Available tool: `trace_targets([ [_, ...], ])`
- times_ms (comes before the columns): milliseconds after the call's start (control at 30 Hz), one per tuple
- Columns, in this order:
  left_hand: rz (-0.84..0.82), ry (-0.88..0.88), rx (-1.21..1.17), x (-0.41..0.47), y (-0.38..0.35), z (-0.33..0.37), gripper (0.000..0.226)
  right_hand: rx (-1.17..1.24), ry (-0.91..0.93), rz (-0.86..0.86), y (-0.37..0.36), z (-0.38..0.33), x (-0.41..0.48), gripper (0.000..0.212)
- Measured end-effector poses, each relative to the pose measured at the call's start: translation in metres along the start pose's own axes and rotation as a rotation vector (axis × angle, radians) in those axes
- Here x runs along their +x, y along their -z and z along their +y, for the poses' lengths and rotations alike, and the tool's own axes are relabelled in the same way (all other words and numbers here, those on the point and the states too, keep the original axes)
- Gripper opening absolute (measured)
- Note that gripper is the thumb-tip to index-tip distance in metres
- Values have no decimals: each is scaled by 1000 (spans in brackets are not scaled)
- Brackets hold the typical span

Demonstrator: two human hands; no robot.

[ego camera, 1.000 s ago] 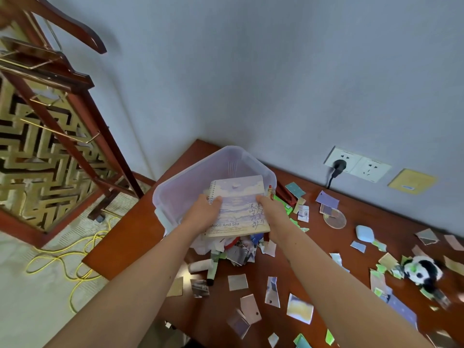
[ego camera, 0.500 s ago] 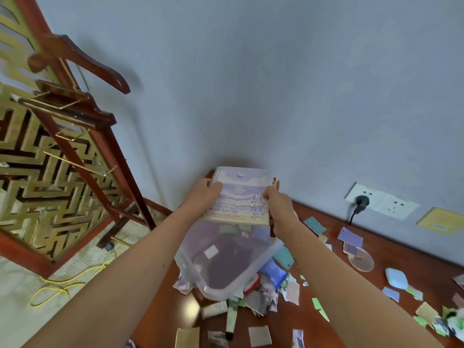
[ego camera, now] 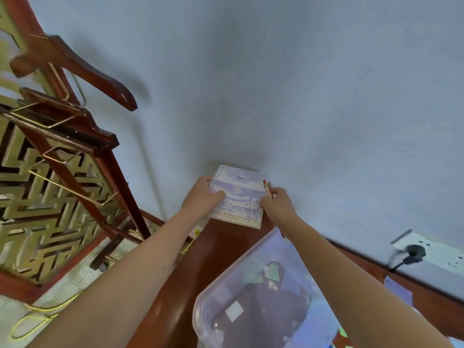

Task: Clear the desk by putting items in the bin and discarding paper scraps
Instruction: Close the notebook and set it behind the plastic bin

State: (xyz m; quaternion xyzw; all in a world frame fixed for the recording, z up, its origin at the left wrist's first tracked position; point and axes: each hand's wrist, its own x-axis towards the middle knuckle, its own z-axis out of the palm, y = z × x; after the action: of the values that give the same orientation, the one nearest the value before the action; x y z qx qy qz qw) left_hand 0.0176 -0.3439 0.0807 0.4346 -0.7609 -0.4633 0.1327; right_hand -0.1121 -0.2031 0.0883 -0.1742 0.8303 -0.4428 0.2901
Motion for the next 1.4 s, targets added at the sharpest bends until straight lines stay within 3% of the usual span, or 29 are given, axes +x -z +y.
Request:
trace_targets([
  [233, -62, 10, 42, 56, -10, -44, 58, -368, 40, -188, -34, -2, 63, 14],
  [567, -108, 30, 97, 91, -63, -104, 50, -699, -268, -451, -64, 26, 109, 7],
  [900, -118, 18, 140, 99, -105, -127, 48, -604, -487, -524, -67, 65, 126, 15],
  [1133, -111, -6, 222, 98, -117, -132, 48, -617, -510, -557, -72, 70, 131, 16],
  [1267, -130, -4, 330, 99, -116, -128, 56, -647, -497, -589, -76, 71, 134, 32],
  [1400, -158, 10, 410, 98, -116, -127, 61, -606, -531, -575, -79, 74, 135, 28],
])
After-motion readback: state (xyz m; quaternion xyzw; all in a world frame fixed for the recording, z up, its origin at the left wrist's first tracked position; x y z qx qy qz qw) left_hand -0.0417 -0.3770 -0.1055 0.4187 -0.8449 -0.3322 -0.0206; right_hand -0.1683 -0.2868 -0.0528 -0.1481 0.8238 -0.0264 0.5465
